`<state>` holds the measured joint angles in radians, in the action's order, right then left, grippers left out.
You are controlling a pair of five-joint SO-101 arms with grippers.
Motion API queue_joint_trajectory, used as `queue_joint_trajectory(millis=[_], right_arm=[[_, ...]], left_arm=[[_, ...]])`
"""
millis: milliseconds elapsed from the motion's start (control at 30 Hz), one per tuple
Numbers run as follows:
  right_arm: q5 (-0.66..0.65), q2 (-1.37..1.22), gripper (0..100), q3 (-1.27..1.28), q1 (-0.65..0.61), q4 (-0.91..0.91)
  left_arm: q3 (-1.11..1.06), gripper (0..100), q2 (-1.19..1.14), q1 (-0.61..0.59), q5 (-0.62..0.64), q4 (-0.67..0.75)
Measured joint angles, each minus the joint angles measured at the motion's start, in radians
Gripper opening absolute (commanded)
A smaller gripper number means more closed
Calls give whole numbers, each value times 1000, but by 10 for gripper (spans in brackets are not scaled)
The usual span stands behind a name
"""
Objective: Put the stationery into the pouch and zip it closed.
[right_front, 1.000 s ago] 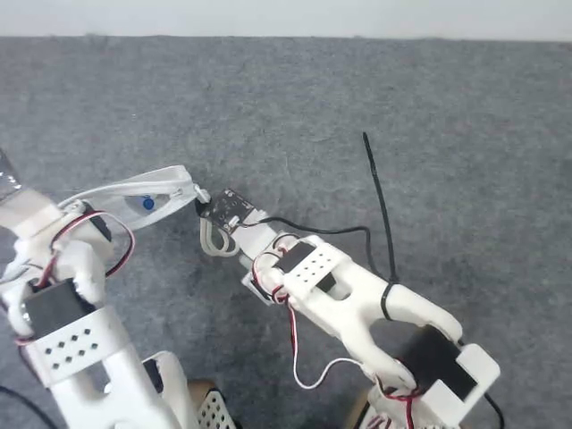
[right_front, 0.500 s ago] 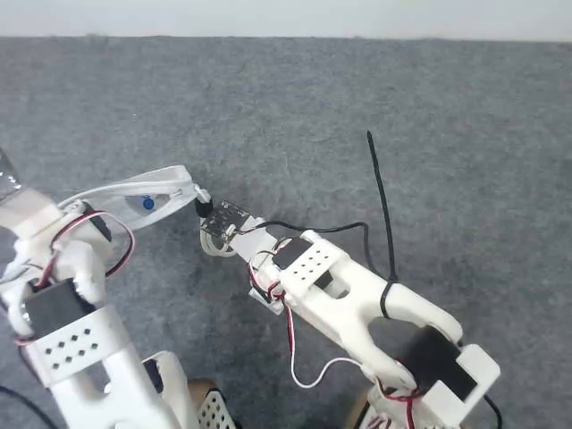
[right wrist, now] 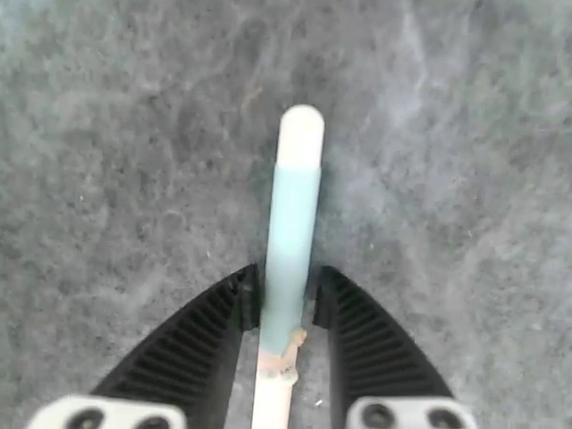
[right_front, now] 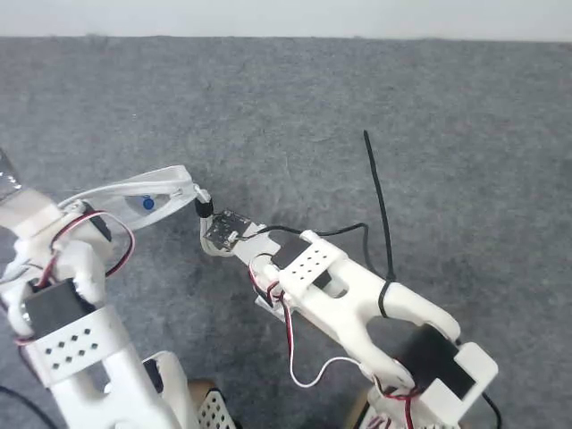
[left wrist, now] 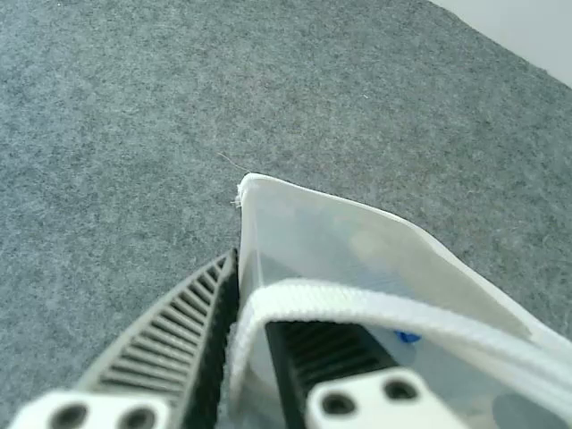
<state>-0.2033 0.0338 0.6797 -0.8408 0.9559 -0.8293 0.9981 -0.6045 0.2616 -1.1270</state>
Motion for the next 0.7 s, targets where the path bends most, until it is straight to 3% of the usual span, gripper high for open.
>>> queue_joint_trajectory(millis=[367,467,700], right_arm=[[-2,-54,48,-12,3,-68],[-3,-61,1,-26,3,-52],[-5,-11,6,-29,3,15]], left_arm=[[-11,13,0,0,0,2],[-11,13,0,0,0,2],[-11,13,0,0,0,2]])
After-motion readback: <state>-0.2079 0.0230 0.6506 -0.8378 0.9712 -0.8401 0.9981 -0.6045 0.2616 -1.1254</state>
